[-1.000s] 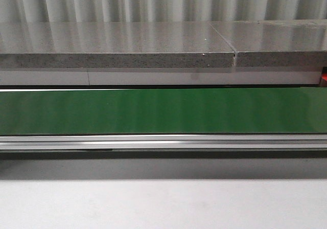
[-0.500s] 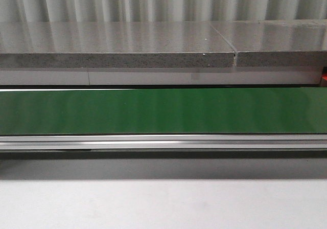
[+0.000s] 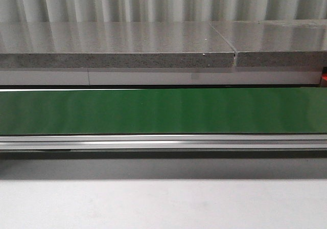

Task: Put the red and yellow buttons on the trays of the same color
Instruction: 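Raise the right gripper back above the belt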

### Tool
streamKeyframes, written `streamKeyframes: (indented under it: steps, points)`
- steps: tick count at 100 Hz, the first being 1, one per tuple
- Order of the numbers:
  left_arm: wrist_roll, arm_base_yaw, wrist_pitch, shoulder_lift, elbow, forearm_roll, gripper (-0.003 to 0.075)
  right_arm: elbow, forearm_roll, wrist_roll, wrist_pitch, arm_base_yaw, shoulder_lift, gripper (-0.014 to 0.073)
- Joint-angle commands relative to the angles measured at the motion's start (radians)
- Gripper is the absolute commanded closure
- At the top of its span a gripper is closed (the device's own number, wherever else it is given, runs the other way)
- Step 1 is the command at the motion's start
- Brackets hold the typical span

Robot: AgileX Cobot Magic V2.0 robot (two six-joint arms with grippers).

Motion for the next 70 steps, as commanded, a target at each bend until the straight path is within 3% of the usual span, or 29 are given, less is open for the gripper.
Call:
streamKeyframes:
  steps: [1, 8, 17, 41, 53, 70]
  points:
    - [-0.001, -0.008, -0.070, 0.009, -0.025, 0.002, 0.0740, -0.008, 0.006, -0.011, -0.031, 0.002, -0.065, 0.0001]
    - [-0.001, -0.008, -0.070, 0.009, -0.025, 0.002, 0.0740, 0.002, 0.006, -0.011, -0.022, 0.002, -0.106, 0.0010]
    - [-0.001, -0.008, -0.070, 0.009, -0.025, 0.002, 0.0740, 0.008, 0.006, -0.011, -0.014, 0.002, -0.148, 0.0092]
    - [-0.001, -0.008, -0.070, 0.009, -0.025, 0.002, 0.0740, 0.008, 0.006, -0.011, 0.010, 0.002, -0.173, 0.0543]
    - [-0.001, -0.008, -0.070, 0.009, -0.025, 0.002, 0.0740, 0.008, 0.006, -0.011, 0.007, 0.002, -0.173, 0.0718]
    - [-0.001, -0.008, -0.070, 0.009, -0.025, 0.002, 0.0740, 0.008, 0.006, -0.011, 0.007, 0.002, -0.173, 0.0713]
